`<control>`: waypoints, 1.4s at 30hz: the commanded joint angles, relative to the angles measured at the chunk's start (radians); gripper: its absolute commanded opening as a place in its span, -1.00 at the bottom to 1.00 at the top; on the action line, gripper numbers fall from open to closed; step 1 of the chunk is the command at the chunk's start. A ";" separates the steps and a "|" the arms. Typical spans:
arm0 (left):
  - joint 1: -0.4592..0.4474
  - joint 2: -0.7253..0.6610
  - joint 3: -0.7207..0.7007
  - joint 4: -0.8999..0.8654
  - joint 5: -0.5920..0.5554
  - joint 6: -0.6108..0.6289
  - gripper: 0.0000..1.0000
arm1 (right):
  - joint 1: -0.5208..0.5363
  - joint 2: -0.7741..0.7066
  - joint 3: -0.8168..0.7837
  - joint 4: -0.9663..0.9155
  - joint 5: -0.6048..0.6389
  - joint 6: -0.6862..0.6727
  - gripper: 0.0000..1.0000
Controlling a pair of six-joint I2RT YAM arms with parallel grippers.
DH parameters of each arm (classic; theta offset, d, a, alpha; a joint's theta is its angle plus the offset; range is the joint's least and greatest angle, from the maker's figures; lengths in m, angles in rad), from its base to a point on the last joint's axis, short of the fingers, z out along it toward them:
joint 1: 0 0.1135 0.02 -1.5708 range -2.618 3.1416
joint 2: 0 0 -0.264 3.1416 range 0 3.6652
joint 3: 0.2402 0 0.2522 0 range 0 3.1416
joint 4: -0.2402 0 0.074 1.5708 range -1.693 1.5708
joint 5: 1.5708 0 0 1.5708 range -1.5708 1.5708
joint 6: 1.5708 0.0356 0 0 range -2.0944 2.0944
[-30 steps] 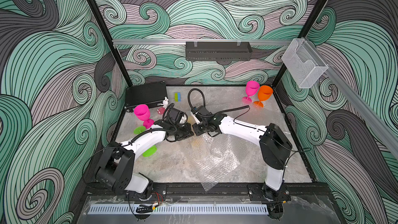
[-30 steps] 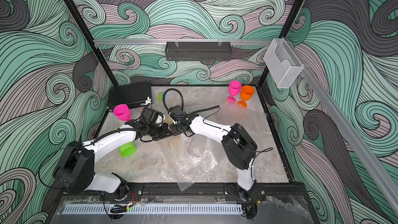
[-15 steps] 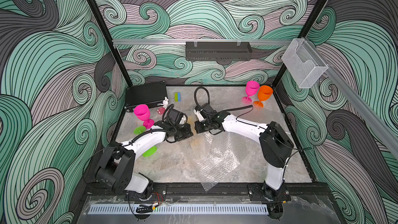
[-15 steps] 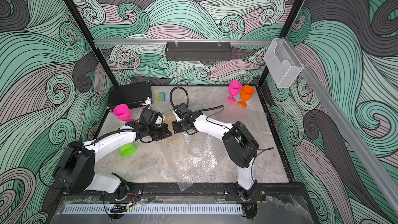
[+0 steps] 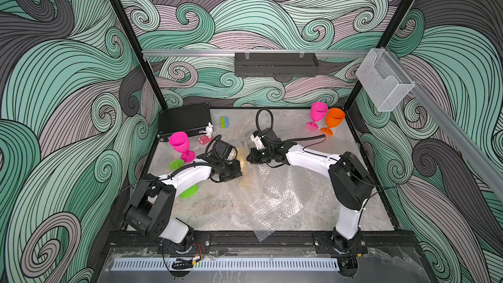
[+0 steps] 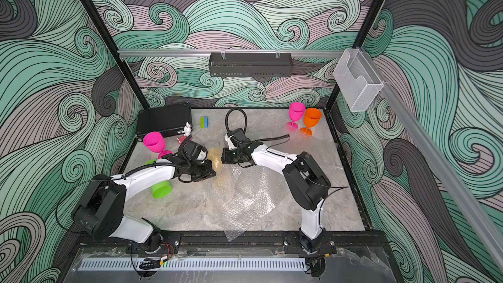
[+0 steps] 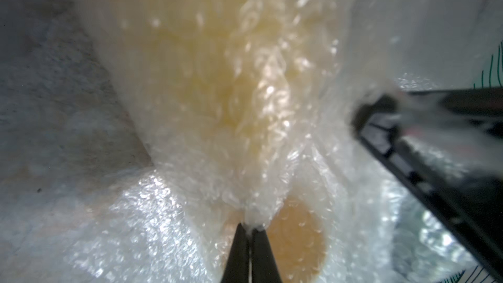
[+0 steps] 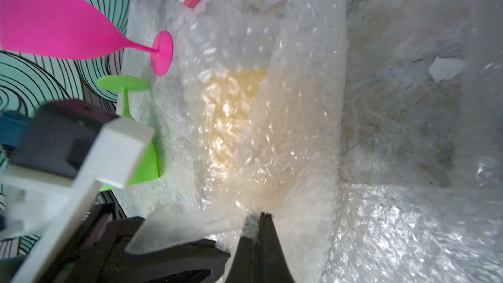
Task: Unpack wine glasses from bubble wrap
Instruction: Unwrap the bubble wrap.
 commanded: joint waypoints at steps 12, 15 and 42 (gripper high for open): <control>-0.007 -0.134 0.038 -0.080 -0.121 0.073 -1.00 | -0.060 -0.200 -0.159 0.206 -0.061 0.056 -0.97; -0.010 -0.156 0.032 -0.050 -0.143 0.109 -1.00 | -0.068 -0.256 -0.192 0.223 -0.053 0.040 -0.99; -0.015 0.076 0.203 -0.115 -0.305 0.179 -0.28 | -0.122 -0.397 -0.420 0.265 0.068 0.009 -1.00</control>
